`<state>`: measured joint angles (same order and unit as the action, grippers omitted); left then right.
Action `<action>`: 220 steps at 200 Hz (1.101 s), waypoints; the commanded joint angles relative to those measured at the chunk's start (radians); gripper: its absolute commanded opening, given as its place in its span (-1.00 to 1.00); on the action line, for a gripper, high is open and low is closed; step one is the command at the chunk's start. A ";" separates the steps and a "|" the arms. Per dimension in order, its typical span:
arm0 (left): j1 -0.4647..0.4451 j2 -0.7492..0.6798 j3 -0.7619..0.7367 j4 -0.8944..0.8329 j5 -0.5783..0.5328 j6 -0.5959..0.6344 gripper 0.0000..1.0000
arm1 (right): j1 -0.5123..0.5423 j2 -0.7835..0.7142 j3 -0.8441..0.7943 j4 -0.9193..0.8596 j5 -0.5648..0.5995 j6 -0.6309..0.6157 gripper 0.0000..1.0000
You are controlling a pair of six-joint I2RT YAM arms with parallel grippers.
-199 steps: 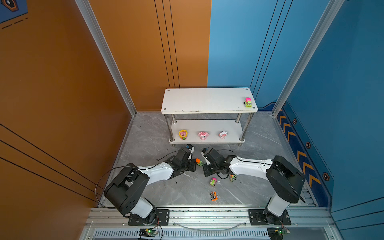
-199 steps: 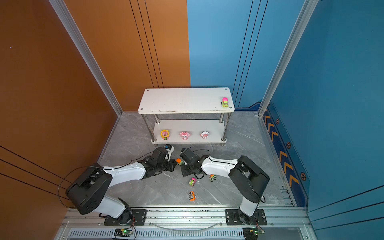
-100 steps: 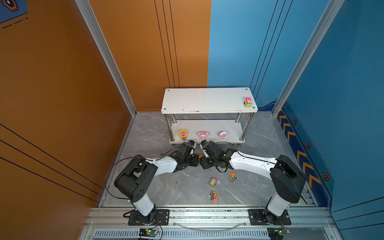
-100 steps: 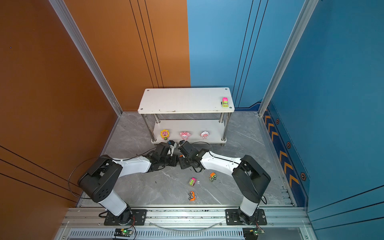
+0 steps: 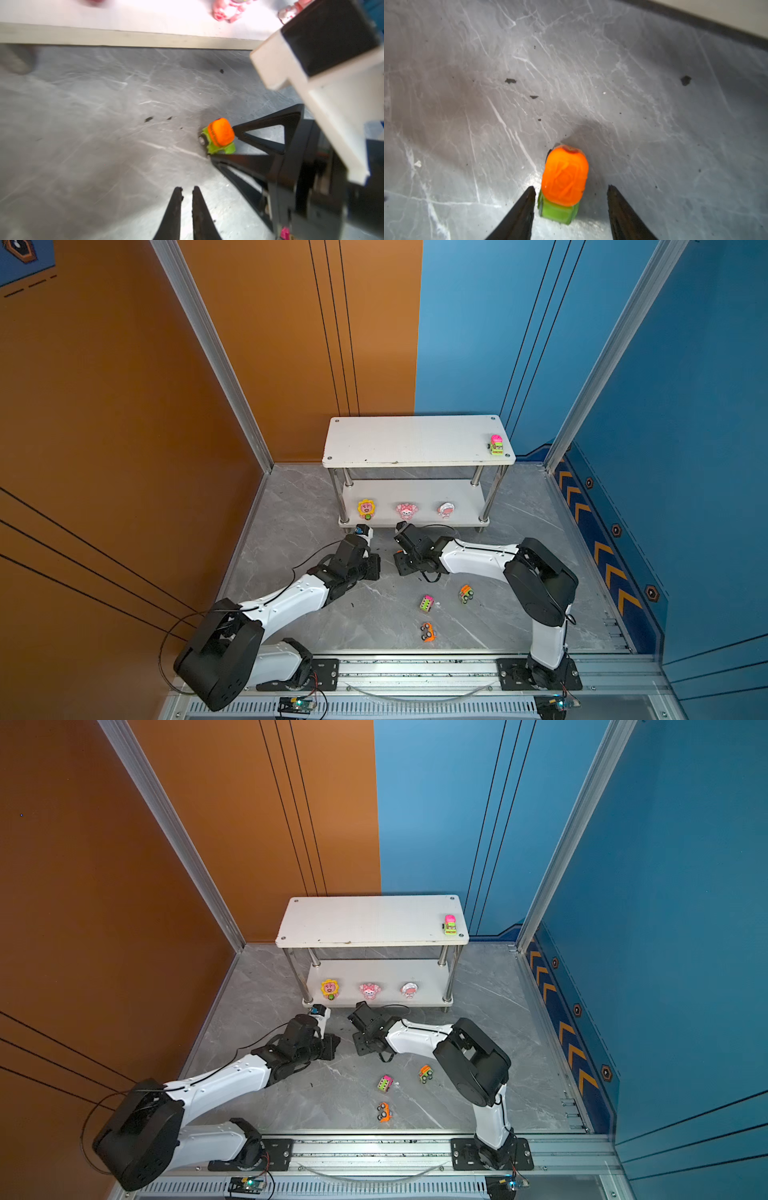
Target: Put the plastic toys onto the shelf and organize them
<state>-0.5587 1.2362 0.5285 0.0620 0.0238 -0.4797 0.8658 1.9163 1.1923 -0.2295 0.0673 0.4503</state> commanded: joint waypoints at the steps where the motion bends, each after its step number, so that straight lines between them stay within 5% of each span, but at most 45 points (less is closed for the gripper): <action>1: 0.011 -0.076 -0.045 -0.062 -0.079 -0.019 -0.66 | 0.009 0.030 0.021 0.045 0.058 0.037 0.08; 88: 0.029 -0.290 -0.142 -0.132 -0.124 -0.022 -0.48 | 0.066 0.021 0.054 -0.045 0.218 0.011 -0.60; 167: 0.035 -0.422 -0.181 -0.168 -0.128 -0.025 -0.41 | 0.089 -0.412 0.085 -0.451 0.303 -0.030 -0.66; 220: 0.036 -0.449 -0.186 -0.167 -0.112 -0.031 -0.40 | -0.068 -0.555 0.383 -0.630 0.354 -0.145 -0.67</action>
<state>-0.5346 0.7967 0.3546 -0.0875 -0.0795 -0.4988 0.8711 1.3678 1.4605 -0.7250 0.3645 0.3859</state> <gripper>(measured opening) 0.300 0.276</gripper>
